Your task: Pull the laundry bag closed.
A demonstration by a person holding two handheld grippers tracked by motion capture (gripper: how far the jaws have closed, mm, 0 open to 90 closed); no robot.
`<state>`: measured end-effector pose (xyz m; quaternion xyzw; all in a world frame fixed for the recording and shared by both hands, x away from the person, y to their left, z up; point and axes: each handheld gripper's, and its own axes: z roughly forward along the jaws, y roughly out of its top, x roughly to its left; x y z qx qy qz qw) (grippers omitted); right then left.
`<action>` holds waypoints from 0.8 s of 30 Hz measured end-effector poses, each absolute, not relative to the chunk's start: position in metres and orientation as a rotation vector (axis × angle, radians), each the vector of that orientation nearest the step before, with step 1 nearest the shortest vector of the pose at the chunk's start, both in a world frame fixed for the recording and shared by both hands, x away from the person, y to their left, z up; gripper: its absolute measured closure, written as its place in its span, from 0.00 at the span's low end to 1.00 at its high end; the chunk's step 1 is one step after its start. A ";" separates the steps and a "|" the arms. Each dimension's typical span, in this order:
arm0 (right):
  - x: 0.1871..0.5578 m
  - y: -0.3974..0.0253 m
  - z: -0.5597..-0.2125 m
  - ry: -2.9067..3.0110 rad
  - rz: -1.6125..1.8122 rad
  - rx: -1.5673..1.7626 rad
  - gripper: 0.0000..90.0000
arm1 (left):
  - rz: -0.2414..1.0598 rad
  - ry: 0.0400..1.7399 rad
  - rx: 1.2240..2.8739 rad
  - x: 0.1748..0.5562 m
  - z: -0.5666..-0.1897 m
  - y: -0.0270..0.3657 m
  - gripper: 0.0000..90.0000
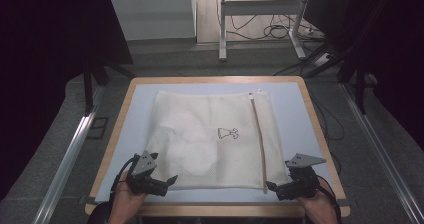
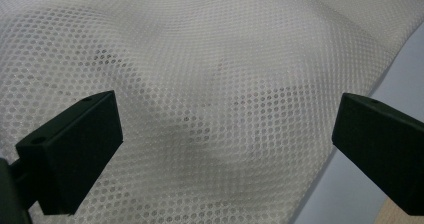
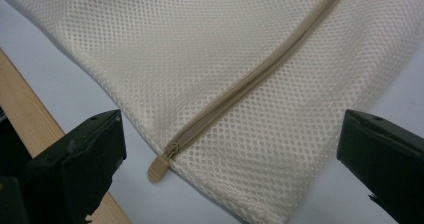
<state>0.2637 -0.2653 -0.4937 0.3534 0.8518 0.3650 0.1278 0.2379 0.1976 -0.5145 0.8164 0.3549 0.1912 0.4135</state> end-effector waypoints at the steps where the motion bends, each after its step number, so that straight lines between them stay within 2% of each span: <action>1: 0.264 -0.265 -0.494 2.481 1.060 1.029 0.00 | 0.481 0.892 2.054 0.238 -0.515 0.197 0.00; 24: 0.260 -0.257 -0.495 2.440 1.006 1.005 0.00 | 0.471 0.884 2.065 0.238 -0.515 0.197 0.00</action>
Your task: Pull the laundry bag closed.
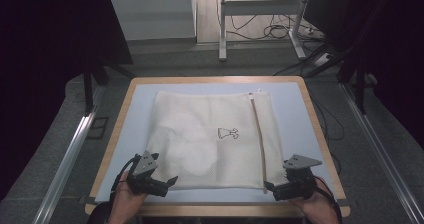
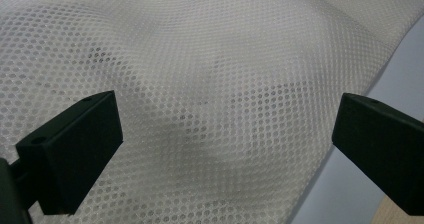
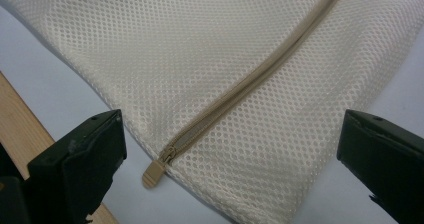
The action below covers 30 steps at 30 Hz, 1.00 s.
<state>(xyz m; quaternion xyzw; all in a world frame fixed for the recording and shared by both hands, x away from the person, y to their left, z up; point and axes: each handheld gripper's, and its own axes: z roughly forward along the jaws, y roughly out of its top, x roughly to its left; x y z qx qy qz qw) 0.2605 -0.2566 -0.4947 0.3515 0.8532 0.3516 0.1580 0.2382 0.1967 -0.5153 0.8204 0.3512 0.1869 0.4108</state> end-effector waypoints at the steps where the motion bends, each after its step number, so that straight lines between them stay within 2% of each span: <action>1: 0.260 -0.256 -0.495 2.445 1.001 0.998 0.00 | 0.470 0.885 2.065 0.238 -0.515 0.197 0.00; 11: 0.254 -0.243 -0.497 2.500 0.888 0.926 0.01 | 0.454 0.901 2.057 0.239 -0.514 0.198 0.00; 22: 0.242 -0.227 -0.501 2.513 0.705 0.745 0.24 | 0.455 0.900 2.071 0.239 -0.515 0.197 0.00; 30: 0.239 -0.216 -0.510 2.545 0.623 0.650 0.27 | 0.454 0.900 2.080 0.239 -0.515 0.196 0.00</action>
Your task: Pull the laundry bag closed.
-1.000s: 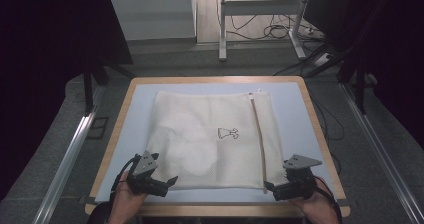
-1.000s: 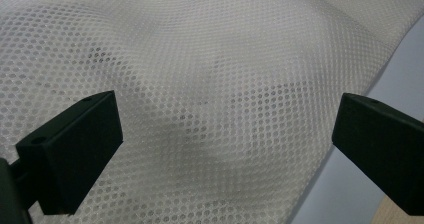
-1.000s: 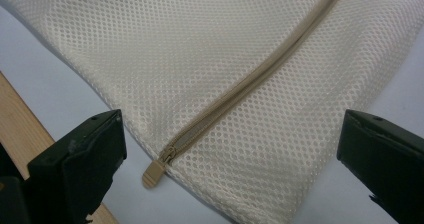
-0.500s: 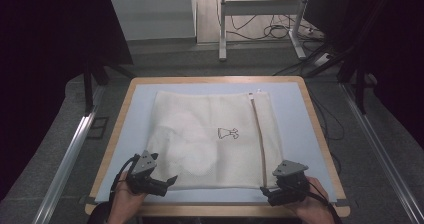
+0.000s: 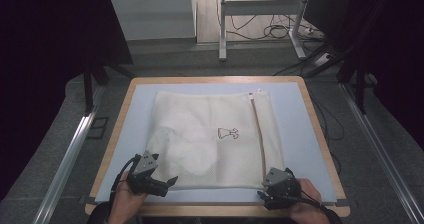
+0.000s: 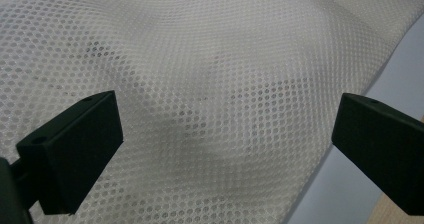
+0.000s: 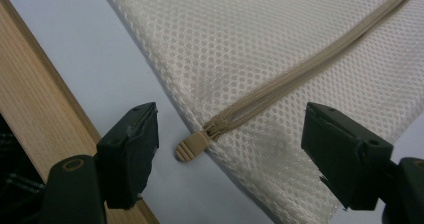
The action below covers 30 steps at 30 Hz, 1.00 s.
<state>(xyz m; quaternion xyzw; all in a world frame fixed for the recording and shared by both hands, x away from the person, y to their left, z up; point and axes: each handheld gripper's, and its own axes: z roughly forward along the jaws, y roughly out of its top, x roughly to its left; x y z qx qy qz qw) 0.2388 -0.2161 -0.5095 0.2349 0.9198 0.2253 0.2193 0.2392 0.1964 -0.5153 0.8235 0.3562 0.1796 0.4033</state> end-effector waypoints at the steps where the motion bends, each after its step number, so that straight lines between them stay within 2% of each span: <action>1: 0.238 -0.215 -0.510 2.544 0.610 0.639 0.28 | 0.454 0.900 2.082 0.239 -0.515 0.196 0.00; 4: 0.236 -0.216 -0.508 2.517 0.584 0.605 0.39 | 0.453 0.900 2.083 0.239 -0.515 0.196 0.00; 11: 0.236 -0.220 -0.502 2.515 0.614 0.604 0.52 | 0.453 0.898 2.086 0.239 -0.516 0.196 0.00; 17: 0.237 -0.221 -0.500 2.562 0.642 0.602 0.69 | 0.453 0.897 2.086 0.239 -0.516 0.196 0.00; 27: 0.238 -0.224 -0.497 2.573 0.674 0.595 0.87 | 0.432 0.907 2.074 0.240 -0.515 0.196 0.00; 30: 0.238 -0.224 -0.497 2.577 0.671 0.593 0.89 | 0.431 0.907 2.074 0.240 -0.515 0.195 0.00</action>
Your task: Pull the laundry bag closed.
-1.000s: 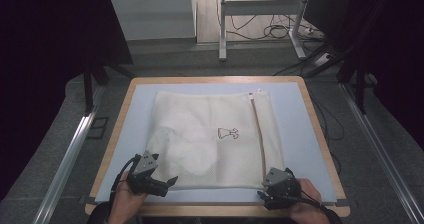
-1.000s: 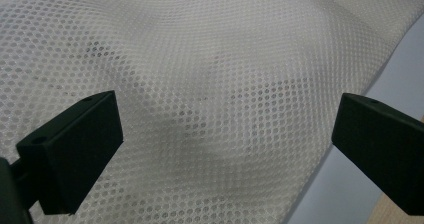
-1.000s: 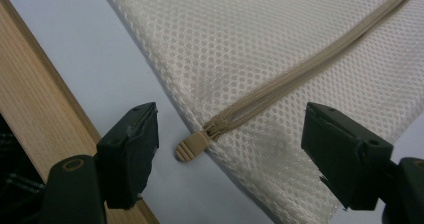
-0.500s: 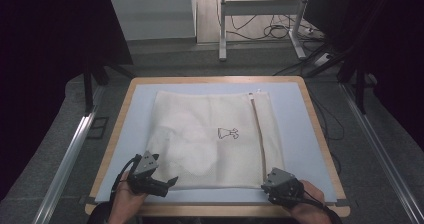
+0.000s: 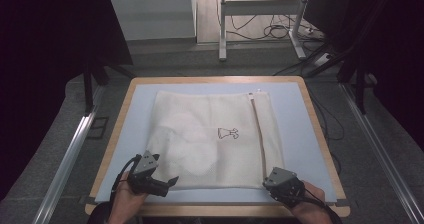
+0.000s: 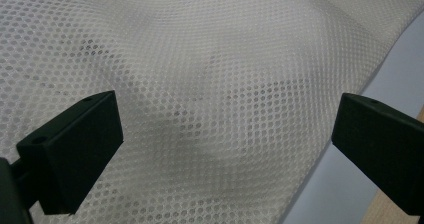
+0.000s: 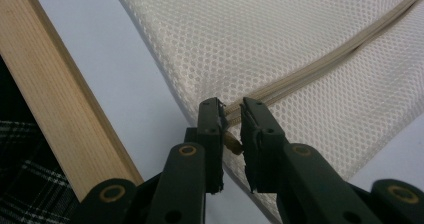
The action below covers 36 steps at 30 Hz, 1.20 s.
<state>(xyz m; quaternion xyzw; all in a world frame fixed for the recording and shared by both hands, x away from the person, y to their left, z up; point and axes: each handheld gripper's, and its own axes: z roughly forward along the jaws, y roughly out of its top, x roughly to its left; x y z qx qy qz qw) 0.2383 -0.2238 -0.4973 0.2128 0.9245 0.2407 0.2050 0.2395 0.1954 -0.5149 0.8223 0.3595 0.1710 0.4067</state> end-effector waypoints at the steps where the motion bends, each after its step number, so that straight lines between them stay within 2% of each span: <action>1: 0.238 -0.224 -0.497 2.579 0.671 0.591 0.90 | 0.430 0.906 2.074 0.240 -0.515 0.195 0.00; 5: 0.240 -0.224 -0.498 2.598 0.674 0.591 0.93 | 0.415 0.911 2.070 0.240 -0.514 0.195 0.00; 14: 0.244 -0.227 -0.496 2.588 0.706 0.622 0.92 | 0.384 0.910 2.052 0.240 -0.511 0.190 0.00; 24: 0.245 -0.227 -0.497 2.591 0.699 0.637 0.92 | 0.369 0.824 2.086 0.245 -0.506 0.164 0.02; 28: 0.246 -0.227 -0.498 2.600 0.685 0.640 0.93 | 0.360 0.794 2.109 0.250 -0.505 0.152 0.10; 32: 0.247 -0.226 -0.498 2.607 0.672 0.638 0.93 | 0.269 0.756 2.087 0.255 -0.501 0.140 0.20; 36: 0.248 -0.225 -0.498 2.616 0.663 0.644 0.94 | 0.258 0.722 2.103 0.257 -0.501 0.129 0.25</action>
